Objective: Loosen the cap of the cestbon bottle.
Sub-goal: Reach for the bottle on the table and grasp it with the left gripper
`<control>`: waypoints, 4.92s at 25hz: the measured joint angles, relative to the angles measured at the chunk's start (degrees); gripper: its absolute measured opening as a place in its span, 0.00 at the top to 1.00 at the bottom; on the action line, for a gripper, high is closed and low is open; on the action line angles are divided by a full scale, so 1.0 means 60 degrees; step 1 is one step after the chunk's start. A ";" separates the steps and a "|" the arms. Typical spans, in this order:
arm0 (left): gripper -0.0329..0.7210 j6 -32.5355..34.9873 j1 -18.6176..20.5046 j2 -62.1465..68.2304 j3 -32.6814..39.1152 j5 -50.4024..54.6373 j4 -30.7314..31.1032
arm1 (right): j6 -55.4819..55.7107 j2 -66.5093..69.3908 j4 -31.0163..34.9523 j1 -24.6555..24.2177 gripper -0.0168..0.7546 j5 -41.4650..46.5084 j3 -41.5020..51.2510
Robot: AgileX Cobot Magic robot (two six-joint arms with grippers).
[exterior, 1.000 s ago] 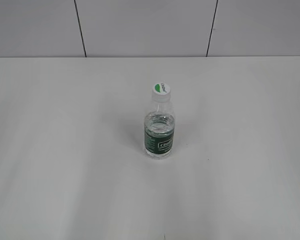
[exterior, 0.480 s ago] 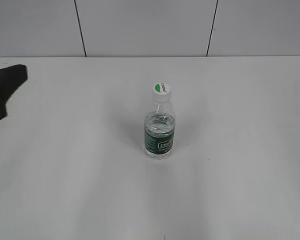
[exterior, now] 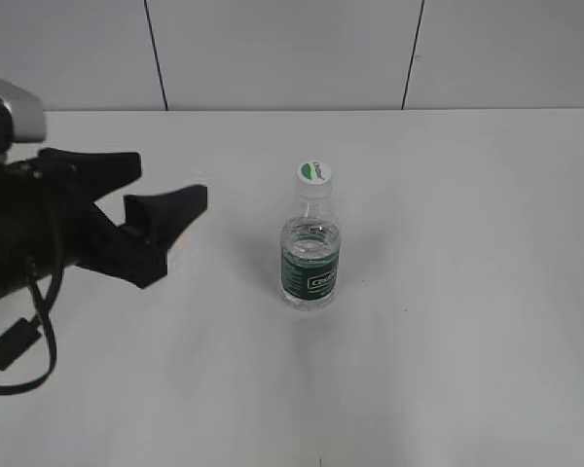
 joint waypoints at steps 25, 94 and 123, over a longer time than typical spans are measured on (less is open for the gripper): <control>0.26 -0.0543 0.0030 0.4963 -0.0041 -0.4493 0.3409 | -0.0007 0.0000 0.0021 0.0000 0.23 -0.0003 0.0000; 0.17 -0.0728 0.0547 0.8037 -0.5105 -0.3510 0.6207 | -0.0025 0.1506 0.0165 0.0000 0.23 -0.0859 0.0000; 0.41 -0.0759 0.0502 0.8171 -0.5195 -0.3442 0.7339 | -0.0230 0.2027 0.0165 0.0000 0.23 -0.0929 -0.0251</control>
